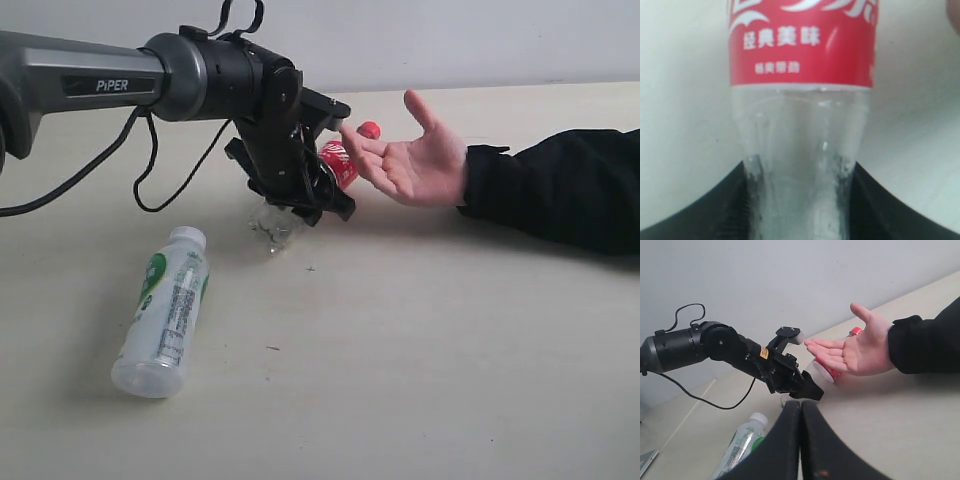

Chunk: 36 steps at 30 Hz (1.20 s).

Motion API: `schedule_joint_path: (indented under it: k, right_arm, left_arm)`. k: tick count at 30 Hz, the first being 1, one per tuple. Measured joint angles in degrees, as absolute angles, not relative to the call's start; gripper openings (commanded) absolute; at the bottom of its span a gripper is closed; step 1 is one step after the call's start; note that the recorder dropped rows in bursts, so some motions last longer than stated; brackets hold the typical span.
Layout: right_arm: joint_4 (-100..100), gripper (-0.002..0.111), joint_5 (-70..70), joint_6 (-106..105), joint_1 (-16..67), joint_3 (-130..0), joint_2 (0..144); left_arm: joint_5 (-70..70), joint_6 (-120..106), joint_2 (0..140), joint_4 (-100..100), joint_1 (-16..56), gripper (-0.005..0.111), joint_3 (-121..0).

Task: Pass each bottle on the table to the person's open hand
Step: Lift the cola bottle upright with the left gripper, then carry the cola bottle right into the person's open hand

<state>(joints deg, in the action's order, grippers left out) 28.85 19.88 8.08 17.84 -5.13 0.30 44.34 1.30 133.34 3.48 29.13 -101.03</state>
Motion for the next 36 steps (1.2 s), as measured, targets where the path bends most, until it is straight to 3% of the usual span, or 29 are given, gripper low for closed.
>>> schedule_joint_path:
  k: [23, 31, 36]
  right_arm:
    - [28.85, 0.001, 19.88, 8.08, 17.84, -5.13, 0.3]
    - [28.85, 0.001, 20.23, 8.08, 17.84, -5.13, 0.3]
    - [28.85, 0.001, 20.33, 8.08, 17.84, -5.13, 0.3]
  left_arm:
    - [59.31, 6.26, 116.94, 4.08, 23.4, 0.0, -100.74]
    - [57.24, 12.99, 104.06, 3.48, 23.91, 0.0, -89.75]
    - [51.76, 18.21, 96.49, 2.6, 28.66, 0.0, -81.81]
